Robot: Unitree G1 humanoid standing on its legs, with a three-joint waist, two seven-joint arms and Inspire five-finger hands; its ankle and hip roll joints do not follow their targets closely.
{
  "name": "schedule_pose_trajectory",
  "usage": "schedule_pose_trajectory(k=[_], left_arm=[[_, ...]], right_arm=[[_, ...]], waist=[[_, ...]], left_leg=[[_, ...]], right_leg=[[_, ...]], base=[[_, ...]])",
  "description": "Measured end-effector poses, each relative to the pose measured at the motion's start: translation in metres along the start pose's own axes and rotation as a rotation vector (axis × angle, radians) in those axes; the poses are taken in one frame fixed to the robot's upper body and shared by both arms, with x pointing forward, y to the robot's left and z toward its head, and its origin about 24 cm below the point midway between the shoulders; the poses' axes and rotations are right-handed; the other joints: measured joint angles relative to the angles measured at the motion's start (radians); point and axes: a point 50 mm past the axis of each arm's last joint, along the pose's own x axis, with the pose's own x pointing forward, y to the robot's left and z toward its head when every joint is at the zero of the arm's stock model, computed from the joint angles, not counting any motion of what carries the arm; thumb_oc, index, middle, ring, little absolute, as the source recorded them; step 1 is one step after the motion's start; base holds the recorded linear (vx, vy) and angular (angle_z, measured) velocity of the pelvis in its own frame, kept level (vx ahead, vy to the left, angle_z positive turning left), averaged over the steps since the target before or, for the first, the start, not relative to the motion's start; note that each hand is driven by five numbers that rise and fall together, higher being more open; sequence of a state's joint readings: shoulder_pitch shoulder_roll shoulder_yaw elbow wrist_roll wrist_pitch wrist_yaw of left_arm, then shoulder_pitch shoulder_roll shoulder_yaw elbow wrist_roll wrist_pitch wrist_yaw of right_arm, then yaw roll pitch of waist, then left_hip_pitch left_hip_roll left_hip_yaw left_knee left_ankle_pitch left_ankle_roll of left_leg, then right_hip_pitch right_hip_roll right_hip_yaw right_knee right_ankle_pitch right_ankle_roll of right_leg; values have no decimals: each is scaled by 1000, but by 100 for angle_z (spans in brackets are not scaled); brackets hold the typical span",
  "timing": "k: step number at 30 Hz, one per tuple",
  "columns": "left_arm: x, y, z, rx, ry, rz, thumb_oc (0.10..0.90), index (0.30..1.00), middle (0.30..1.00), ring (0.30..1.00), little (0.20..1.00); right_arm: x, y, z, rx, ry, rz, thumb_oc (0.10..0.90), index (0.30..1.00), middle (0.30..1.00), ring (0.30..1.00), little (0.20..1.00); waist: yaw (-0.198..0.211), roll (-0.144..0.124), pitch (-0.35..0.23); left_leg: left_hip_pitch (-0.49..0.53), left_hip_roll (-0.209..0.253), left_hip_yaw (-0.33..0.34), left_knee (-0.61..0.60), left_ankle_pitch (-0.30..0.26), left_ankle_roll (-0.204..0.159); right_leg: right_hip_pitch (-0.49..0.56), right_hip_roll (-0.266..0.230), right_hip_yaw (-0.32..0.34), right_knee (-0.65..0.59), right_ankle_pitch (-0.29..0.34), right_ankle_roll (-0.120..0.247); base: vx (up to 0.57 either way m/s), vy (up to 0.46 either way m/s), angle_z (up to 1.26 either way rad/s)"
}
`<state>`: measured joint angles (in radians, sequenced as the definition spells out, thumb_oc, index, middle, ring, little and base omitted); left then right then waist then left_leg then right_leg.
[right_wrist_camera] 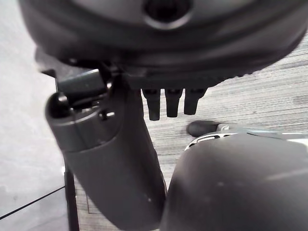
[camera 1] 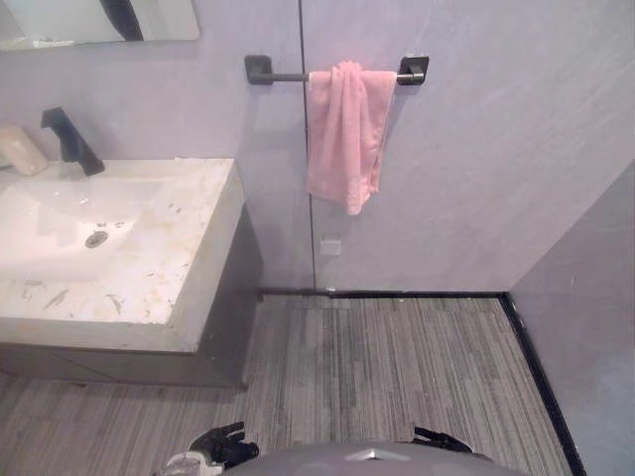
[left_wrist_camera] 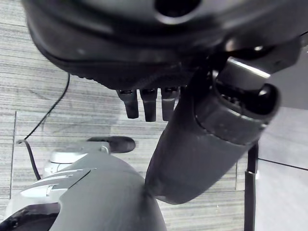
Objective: Organize the bathroom.
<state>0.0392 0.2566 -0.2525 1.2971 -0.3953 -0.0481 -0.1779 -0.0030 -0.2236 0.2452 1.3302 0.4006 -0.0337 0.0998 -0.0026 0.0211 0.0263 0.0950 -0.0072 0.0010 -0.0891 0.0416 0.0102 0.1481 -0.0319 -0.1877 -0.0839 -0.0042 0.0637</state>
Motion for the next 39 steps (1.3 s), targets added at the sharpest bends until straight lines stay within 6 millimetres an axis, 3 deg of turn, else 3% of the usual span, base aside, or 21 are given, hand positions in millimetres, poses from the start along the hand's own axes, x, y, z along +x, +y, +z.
schedule_pose_trajectory(k=[19,25,26,30,33,35,37,39], left_arm=[[-1,7,-2,-52,-6,57,800,900,900,900,900],[1,3,13,-31,-56,63,800,900,900,900,900],[1,0,21,-18,-85,52,800,900,900,900,900],[-5,-22,81,-94,-346,-32,800,900,900,900,900],[-28,-37,139,-109,-604,-83,800,900,900,900,900],[-42,-41,162,-109,-702,-97,800,900,900,900,900],[-63,-36,201,-104,-862,-102,800,900,900,900,900],[-73,-35,216,-105,-931,-112,800,900,900,900,900]], right_arm=[[0,7,-4,0,0,18,800,900,900,900,900],[1,12,14,-43,-95,13,800,900,900,900,900],[1,14,22,-53,-132,9,800,900,900,900,900],[-14,22,86,-67,-437,-20,800,900,900,900,900],[-45,33,143,-55,-724,-23,800,900,900,900,900],[-61,40,161,-75,-830,-19,800,900,900,900,900],[-79,52,189,-82,-970,15,800,900,900,900,900],[-86,51,201,-112,-1032,4,800,900,900,900,900]], waist=[[1,-31,-15],[-5,-32,-11],[-4,-32,-6],[-5,-17,20],[-6,-5,32],[-5,-9,43],[-2,-41,95],[1,-55,131]], left_leg=[[2,1,6,0,0,0],[6,3,13,3,1,1],[7,3,16,3,1,2],[2,6,17,4,7,6],[2,11,27,6,11,1],[-26,14,32,55,-2,-18],[-111,9,33,239,-12,-34],[-202,4,36,409,11,-63]], right_leg=[[0,1,9,0,1,1],[0,2,20,0,1,2],[-2,2,24,0,1,2],[-8,4,30,0,6,-2],[-15,10,41,0,8,-2],[-27,13,50,0,5,-7],[-44,9,58,45,-4,-31],[-69,-14,61,96,-21,-49]], base=[[17,-19,-1],[45,-71,-4],[22,-85,-7],[4,-97,-5],[-21,-104,-9],[-40,-124,-10],[-41,-138,-10],[15,-46,-5]])
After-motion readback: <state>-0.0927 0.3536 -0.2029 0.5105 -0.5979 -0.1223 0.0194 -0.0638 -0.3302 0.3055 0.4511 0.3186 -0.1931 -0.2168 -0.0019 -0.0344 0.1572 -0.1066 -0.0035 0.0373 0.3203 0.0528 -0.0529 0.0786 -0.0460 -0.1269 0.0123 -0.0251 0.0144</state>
